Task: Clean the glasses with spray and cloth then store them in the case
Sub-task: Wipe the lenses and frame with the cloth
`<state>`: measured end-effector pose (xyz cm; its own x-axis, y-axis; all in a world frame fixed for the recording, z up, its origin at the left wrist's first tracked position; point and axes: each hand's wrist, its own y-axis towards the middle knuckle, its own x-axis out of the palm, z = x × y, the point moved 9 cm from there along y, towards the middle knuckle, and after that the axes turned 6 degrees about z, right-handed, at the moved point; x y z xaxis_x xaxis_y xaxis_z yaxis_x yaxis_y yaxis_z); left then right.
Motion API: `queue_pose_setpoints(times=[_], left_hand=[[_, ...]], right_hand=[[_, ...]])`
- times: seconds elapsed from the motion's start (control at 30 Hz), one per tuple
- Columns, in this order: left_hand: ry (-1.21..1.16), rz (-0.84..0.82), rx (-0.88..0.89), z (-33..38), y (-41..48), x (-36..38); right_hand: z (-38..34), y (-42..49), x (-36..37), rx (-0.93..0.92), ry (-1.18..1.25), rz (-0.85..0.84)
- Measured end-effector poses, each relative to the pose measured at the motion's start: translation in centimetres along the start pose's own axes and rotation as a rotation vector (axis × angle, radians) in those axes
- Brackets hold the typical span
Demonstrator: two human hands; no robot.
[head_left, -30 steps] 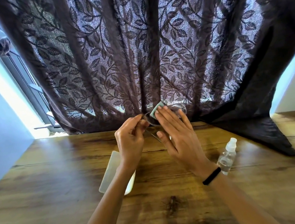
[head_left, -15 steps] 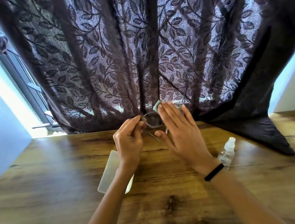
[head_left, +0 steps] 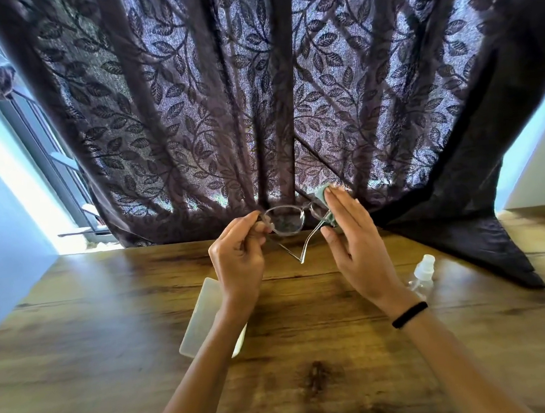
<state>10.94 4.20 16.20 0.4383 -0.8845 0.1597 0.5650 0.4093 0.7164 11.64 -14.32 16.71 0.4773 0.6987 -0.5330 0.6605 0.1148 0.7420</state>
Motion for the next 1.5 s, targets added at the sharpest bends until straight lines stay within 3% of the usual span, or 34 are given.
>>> queue_pose_setpoints(times=[0.2,0.43,0.7,0.83,1.0,1.33,1.5], left_hand=[[0.072,-0.02,0.11,0.9,0.0,0.2],[0.218,-0.019,0.199,1.3,-0.2,0.1],[0.234,-0.007,0.234,1.5,-0.8,0.1],[0.235,-0.014,0.263,1.6,-0.6,0.0],[0.264,-0.045,0.313,1.8,-1.0,0.6],[0.293,-0.014,0.308,1.5,-0.8,0.0],[0.271,-0.057,0.293,1.1,-1.5,0.2]], right_hand=[[-4.0,-0.8,1.1,-0.109,0.094,-0.004],[-6.9,-1.3,2.1,-0.297,-0.024,-0.047],[-6.6,-2.9,0.1,-0.478,-0.069,0.121],[-4.9,-3.0,-0.4,-0.404,-0.064,0.125],[-3.2,-1.5,-1.6,-0.176,0.054,0.223],[-6.0,-2.9,0.6,-0.232,0.058,0.123],[-4.0,-1.8,-1.3,-0.084,0.113,0.248]])
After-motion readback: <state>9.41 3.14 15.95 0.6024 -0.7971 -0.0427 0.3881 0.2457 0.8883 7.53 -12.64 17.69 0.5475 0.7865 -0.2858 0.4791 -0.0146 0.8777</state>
